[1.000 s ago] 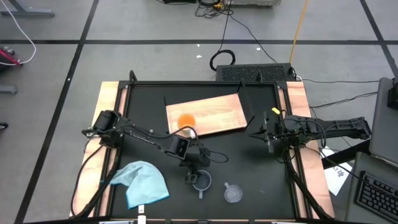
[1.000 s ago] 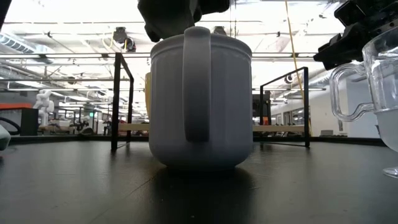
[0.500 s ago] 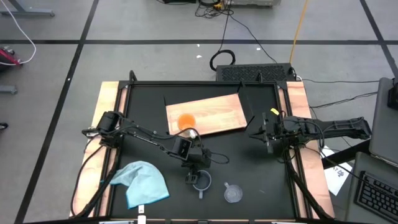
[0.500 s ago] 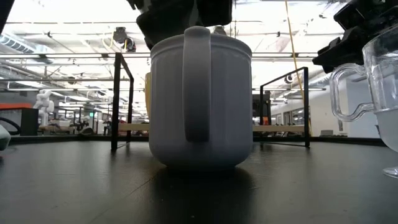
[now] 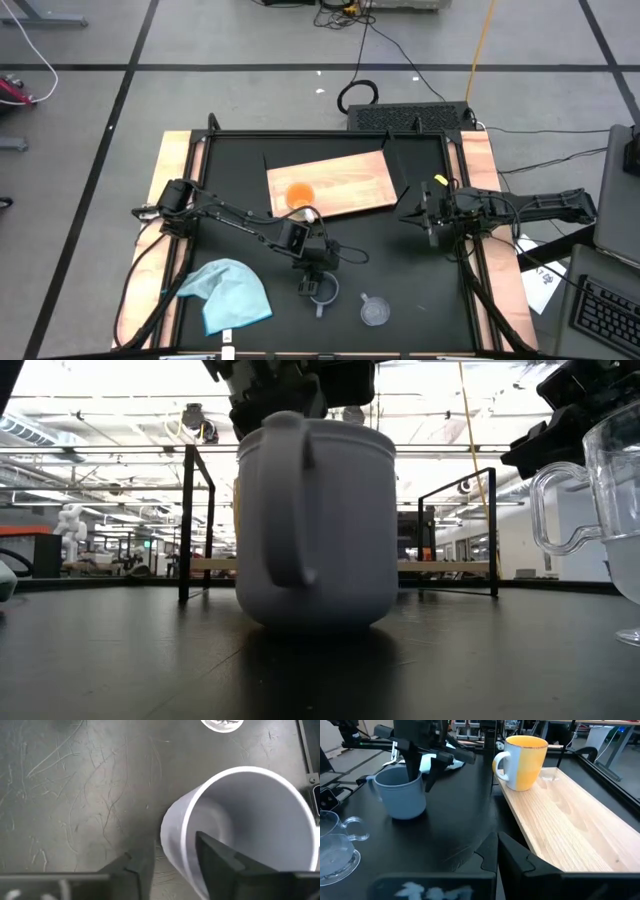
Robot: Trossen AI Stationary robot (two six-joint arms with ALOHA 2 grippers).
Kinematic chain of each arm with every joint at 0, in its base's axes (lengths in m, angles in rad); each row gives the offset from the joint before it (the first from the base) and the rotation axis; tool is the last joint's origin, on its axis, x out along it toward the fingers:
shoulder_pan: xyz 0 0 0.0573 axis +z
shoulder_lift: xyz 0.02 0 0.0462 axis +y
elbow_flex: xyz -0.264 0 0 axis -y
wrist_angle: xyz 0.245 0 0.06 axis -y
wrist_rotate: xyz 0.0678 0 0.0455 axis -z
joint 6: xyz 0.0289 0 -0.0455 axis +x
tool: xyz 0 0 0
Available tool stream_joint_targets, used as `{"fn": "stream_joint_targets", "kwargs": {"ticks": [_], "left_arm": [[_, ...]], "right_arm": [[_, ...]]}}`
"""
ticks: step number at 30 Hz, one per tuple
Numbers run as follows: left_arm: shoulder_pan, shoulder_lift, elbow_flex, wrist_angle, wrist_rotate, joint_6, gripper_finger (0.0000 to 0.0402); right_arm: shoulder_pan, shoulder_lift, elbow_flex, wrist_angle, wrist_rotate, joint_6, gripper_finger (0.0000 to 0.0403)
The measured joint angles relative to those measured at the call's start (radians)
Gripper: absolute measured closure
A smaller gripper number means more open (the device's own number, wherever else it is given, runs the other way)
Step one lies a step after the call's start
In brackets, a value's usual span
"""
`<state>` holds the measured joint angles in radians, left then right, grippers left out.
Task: Stack small to large cups/mugs on shelf
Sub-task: Put the gray mug on the shelf
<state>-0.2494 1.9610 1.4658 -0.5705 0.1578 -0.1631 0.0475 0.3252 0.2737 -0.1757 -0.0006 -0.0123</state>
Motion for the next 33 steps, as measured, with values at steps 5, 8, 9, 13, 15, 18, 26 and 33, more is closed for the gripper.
{"fn": "stream_joint_targets", "kwargs": {"ticks": [5,8,9,13,15,18,26,33], "left_arm": [[0.0,0.0,0.0,0.004,0.0,0.01,0.033],[0.0,0.0,0.0,0.011,0.0,0.016,0.0366],[0.0,0.0,0.0,0.013,0.0,0.018,0.0378],[0.0,0.0,0.0,0.036,0.01,0.011,0.039],[0.0,0.0,0.0,0.053,0.016,0.01,0.039],[0.0,-0.008,0.0,0.071,0.018,0.009,0.0394],[0.01,-0.086,0.0,0.091,-0.04,0.095,0.0396],[0.047,-0.167,0.0,0.048,-0.107,0.135,0.0396]], "right_arm": [[0.0,0.0,0.0,0.0,0.0,-0.002,0.0403],[0.0,0.0,0.0,0.0,0.0,-0.001,0.0403],[0.0,0.0,0.0,0.0,0.0,-0.001,0.0403],[0.0,0.0,0.0,0.0,0.0,0.0,0.0403],[0.0,0.0,0.0,0.0,0.0,0.0,0.0403],[0.0,0.0,0.0,0.0,0.0,0.0,0.0403],[0.0,0.0,0.0,0.0,0.0,0.001,0.0403],[0.0,0.0,0.0,-0.001,-0.001,0.012,0.0403]]}}
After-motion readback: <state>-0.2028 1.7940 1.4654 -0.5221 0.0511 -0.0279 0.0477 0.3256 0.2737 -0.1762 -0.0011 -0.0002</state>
